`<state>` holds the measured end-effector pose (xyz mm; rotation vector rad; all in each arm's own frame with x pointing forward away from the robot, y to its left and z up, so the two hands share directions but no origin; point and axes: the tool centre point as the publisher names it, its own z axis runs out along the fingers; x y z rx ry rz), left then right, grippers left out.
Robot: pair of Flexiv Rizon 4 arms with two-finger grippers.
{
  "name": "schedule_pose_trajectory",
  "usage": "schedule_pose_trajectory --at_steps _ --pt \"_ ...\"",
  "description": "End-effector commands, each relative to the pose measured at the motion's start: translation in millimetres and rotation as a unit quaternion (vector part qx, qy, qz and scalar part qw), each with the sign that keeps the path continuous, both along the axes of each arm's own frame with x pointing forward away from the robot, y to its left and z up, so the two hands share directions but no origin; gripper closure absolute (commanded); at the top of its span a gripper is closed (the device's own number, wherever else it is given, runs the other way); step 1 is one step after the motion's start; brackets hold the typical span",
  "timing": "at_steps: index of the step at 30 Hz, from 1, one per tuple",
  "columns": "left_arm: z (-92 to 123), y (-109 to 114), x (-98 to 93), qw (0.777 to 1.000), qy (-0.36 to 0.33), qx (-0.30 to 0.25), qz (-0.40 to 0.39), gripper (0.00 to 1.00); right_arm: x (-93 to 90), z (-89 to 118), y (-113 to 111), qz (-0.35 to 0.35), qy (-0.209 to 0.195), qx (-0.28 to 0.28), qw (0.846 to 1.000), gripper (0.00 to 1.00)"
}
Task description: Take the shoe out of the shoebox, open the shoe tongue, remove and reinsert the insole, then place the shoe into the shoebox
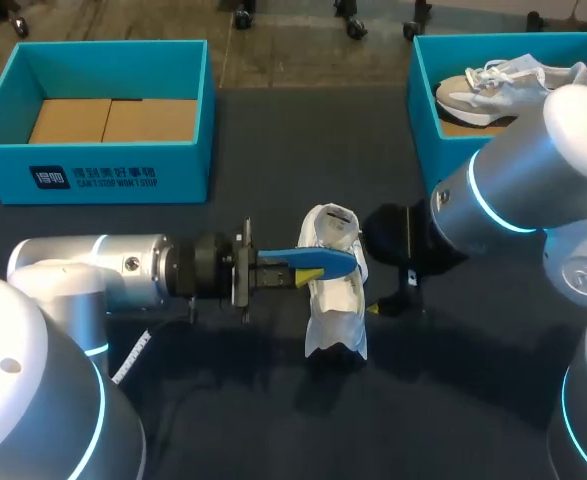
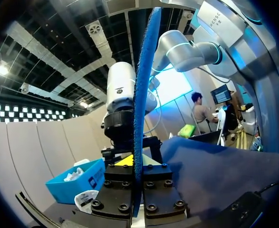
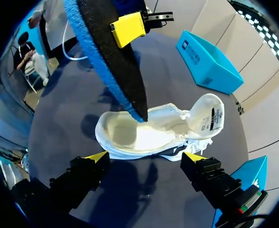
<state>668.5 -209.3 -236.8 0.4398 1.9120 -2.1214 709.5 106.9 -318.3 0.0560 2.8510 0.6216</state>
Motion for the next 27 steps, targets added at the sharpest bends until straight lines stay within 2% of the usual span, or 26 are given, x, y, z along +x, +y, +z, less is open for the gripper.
schedule_pose_trajectory --at_steps 1,8,20,27 --pt "-3 -2 0.3 1.000 0.000 -0.001 0.000 1.00 4.8 -9 0 -0.002 0.002 0.004 1.000 0.00" --pt "-2 -4 -2.6 1.000 0.000 0.002 -0.001 1.00 5.0 -10 -3 -0.011 -0.002 0.006 1.000 0.00" --pt "-24 -10 0.9 1.000 -0.008 0.021 -0.007 1.00 5.0 -10 -3 -0.011 -0.002 0.006 1.000 0.00" --pt "-37 -11 6.6 1.000 -0.019 0.012 -0.016 1.00 5.0 -10 -3 -0.011 -0.002 0.006 1.000 0.00"
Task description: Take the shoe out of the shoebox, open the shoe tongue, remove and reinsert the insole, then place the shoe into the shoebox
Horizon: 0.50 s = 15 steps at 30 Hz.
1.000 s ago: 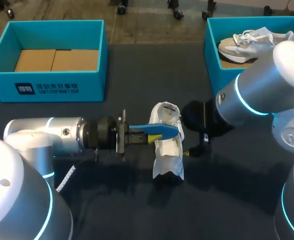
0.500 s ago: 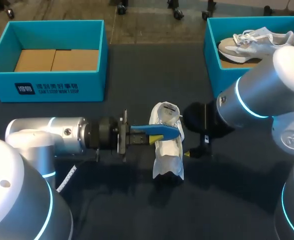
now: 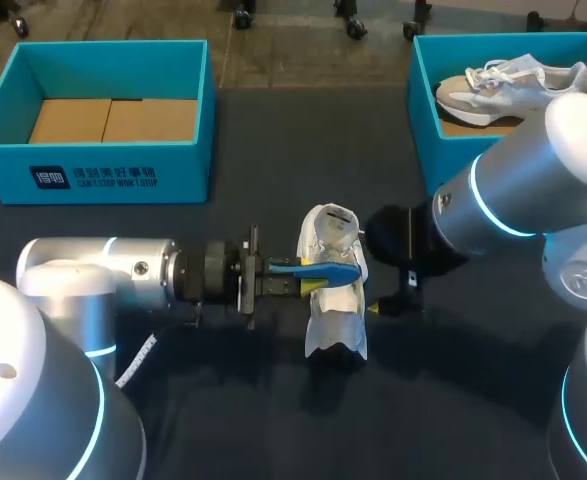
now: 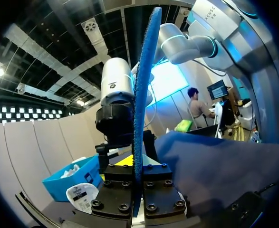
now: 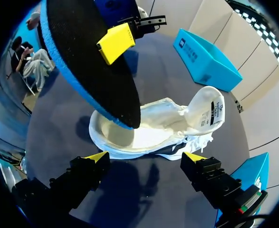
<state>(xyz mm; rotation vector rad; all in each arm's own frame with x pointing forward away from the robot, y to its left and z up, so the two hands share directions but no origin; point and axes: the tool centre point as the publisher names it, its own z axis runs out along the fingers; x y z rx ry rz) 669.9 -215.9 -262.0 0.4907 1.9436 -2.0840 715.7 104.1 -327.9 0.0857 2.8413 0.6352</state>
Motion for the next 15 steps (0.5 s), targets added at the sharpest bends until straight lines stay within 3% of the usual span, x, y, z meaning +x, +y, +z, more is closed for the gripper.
schedule_pose_trajectory --at_steps 1,15 --pt "-13 -6 6.0 1.000 -0.007 -0.002 -0.005 1.00 -1.2 0 0 -0.001 -0.001 0.000 1.000 0.00" --pt "-31 -11 12.1 1.000 -0.007 0.007 0.002 1.00 -1.2 0 0 -0.001 -0.001 0.000 1.000 0.00"
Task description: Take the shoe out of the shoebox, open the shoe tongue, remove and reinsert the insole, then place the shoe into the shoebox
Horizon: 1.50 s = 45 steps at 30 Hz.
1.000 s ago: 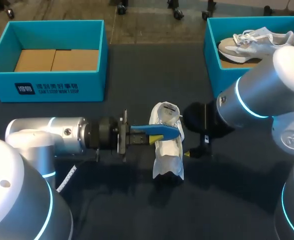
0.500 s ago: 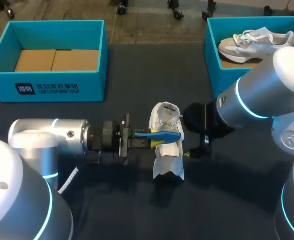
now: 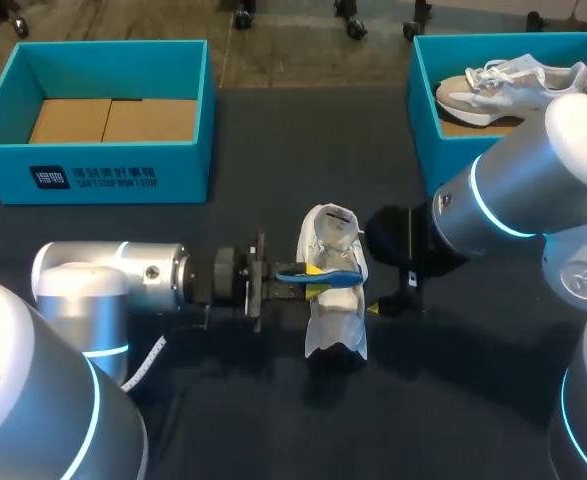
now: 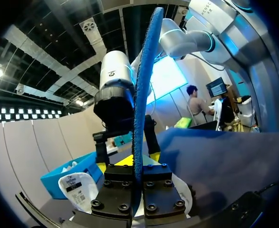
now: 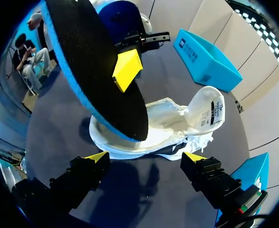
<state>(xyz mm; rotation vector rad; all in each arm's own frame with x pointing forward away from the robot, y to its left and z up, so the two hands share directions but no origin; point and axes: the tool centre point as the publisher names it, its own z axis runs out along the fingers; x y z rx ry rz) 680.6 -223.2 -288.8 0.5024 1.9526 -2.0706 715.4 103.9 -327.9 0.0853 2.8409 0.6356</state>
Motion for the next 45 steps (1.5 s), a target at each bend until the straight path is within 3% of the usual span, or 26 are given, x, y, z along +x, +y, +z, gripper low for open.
schedule_pose_trajectory --at_steps 1,22,45 --pt "-5 -3 2.3 1.000 -0.005 0.002 0.004 1.00 -0.9 0 0 -0.001 0.000 0.000 1.000 0.00" --pt "-20 -13 14.7 0.998 -0.057 0.024 -0.017 1.00 -0.9 0 0 -0.001 0.000 0.000 1.000 0.00" --pt "-55 -17 38.2 0.996 -0.079 0.043 -0.003 1.00 -0.9 0 0 -0.001 0.000 0.000 1.000 0.00"
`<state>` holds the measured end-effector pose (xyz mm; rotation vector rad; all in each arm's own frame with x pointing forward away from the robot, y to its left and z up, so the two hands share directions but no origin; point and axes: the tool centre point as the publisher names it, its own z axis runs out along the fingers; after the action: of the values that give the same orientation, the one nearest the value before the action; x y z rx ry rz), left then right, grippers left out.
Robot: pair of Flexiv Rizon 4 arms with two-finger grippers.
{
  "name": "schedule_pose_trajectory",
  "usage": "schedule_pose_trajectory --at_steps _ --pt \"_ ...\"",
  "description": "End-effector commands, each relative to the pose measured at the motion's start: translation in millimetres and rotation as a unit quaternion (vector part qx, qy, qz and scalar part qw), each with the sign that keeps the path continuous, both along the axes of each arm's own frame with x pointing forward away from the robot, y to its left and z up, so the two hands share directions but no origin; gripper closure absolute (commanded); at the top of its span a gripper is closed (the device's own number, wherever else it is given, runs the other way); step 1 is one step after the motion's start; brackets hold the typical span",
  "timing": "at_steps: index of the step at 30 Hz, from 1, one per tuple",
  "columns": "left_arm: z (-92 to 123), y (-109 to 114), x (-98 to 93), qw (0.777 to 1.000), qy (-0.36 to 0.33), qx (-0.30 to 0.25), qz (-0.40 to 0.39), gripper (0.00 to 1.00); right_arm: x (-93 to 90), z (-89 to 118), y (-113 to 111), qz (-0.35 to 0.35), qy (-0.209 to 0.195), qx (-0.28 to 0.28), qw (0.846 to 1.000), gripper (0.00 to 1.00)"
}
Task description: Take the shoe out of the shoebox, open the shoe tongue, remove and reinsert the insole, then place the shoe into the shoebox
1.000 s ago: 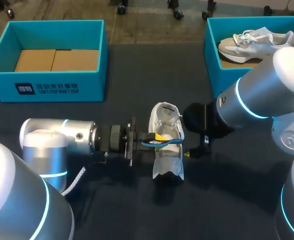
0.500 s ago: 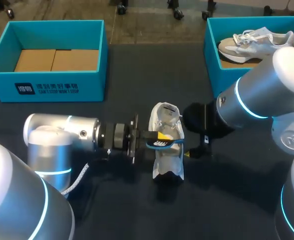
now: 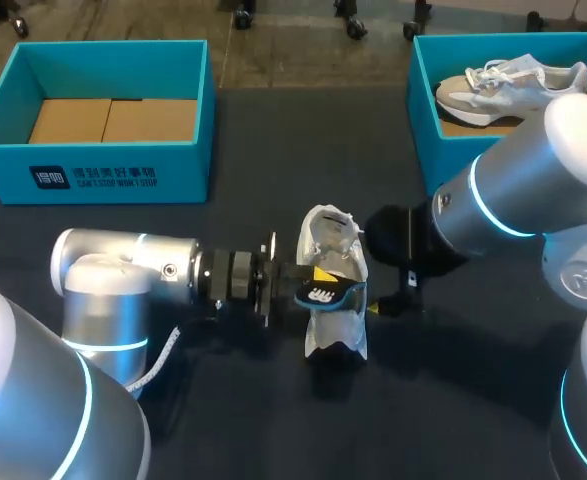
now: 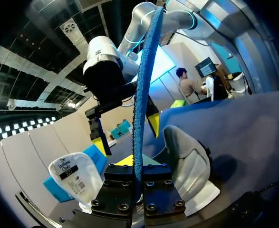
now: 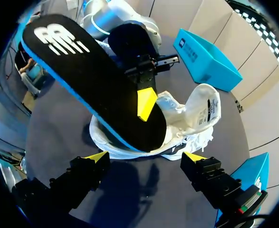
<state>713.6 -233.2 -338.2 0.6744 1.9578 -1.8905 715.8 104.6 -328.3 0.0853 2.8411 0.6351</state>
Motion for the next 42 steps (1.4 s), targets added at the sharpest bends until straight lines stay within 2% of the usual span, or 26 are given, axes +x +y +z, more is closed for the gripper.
schedule_pose_trajectory --at_steps 1,5,7,11,19,24,26,27,28,36,42 --pt "-5 -7 5.5 1.000 0.003 -0.002 0.002 1.00 -1.3 0 0 -0.001 0.000 0.000 1.000 0.00" --pt "-1 -8 3.7 1.000 0.004 -0.003 0.003 0.98 -1.3 0 0 -0.001 0.000 0.000 1.000 0.00" --pt "3 -7 3.0 1.000 0.003 -0.004 0.002 0.78 -1.3 0 0 -0.001 0.000 0.000 1.000 0.00" --pt "12 -6 1.9 1.000 -0.002 -0.008 0.000 0.74 -1.3 0 0 -0.001 0.000 0.000 1.000 0.00" --pt "28 -1 -7.6 1.000 -0.013 0.001 -0.008 0.76 -1.3 0 0 -0.001 0.000 0.000 1.000 0.00" --pt "30 2 -15.8 1.000 -0.011 0.011 -0.011 0.78 -1.3 0 0 -0.001 0.000 0.000 1.000 0.00" --pt "28 2 -18.3 1.000 -0.010 0.015 -0.011 0.85 -1.3 0 0 -0.001 0.000 0.000 1.000 0.00" --pt "27 2 -19.3 1.000 -0.008 0.017 -0.010 0.96 -1.3 0 0 -0.001 0.000 0.000 1.000 0.00" --pt "25 2 -19.8 1.000 -0.008 0.020 -0.009 1.00 -1.3 0 0 -0.001 0.000 0.000 1.000 0.00" --pt "7 -2 -16.8 1.000 -0.006 0.020 -0.004 1.00 -1.3 0 0 -0.001 0.000 0.000 1.000 0.00" --pt "-5 -6 -7.6 0.999 -0.033 0.020 0.003 1.00 -1.3 0 0 -0.001 0.000 0.000 1.000 0.00"
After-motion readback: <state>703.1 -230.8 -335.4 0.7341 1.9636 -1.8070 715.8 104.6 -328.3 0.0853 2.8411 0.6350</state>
